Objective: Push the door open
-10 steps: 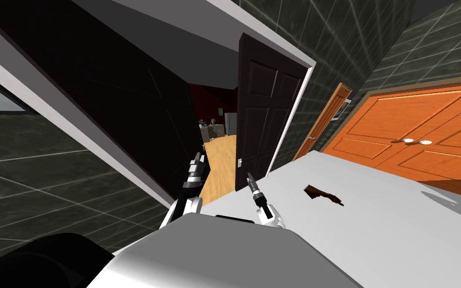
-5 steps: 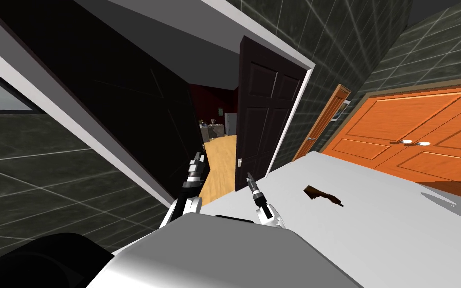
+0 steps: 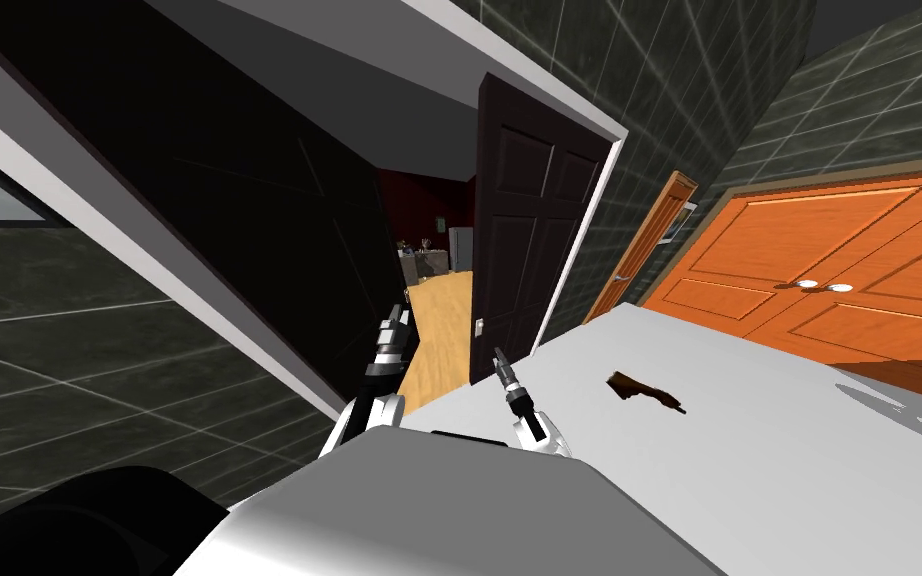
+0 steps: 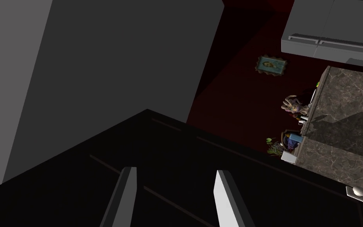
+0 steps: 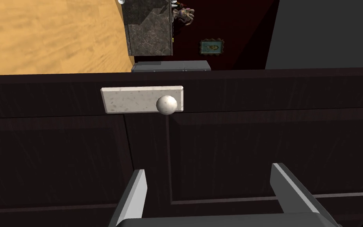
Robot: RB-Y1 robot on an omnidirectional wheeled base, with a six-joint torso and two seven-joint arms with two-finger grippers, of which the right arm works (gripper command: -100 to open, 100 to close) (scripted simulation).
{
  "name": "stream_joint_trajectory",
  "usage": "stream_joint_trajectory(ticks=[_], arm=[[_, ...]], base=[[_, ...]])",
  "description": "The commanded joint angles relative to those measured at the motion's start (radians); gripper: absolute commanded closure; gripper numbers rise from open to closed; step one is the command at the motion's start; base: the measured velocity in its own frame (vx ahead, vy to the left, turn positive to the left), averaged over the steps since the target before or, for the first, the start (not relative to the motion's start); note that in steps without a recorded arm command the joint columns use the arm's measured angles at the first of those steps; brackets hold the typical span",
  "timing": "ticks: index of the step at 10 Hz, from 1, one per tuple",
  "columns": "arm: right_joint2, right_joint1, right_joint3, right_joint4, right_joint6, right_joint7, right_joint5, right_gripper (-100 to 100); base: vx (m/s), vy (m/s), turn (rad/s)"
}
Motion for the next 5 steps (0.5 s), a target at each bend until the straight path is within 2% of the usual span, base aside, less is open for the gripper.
stream_joint_trajectory(ticks=[1,3,4,5], arm=[[0.002,-0.008,0.0,0.021,-0.008,0.001,-0.001,-100],[0.002,-0.007,0.004,0.025,-0.008,-0.002,0.0,-100],[0.002,-0.007,0.004,0.025,-0.008,-0.002,0.0,-100],[0.002,-0.005,0.009,0.03,-0.009,-0.004,0.0,-100]], base=[[0.087,-0.013,0.01],[0.053,-0.004,0.122],[0.084,-0.073,0.149],[0.082,-0.089,0.037]])
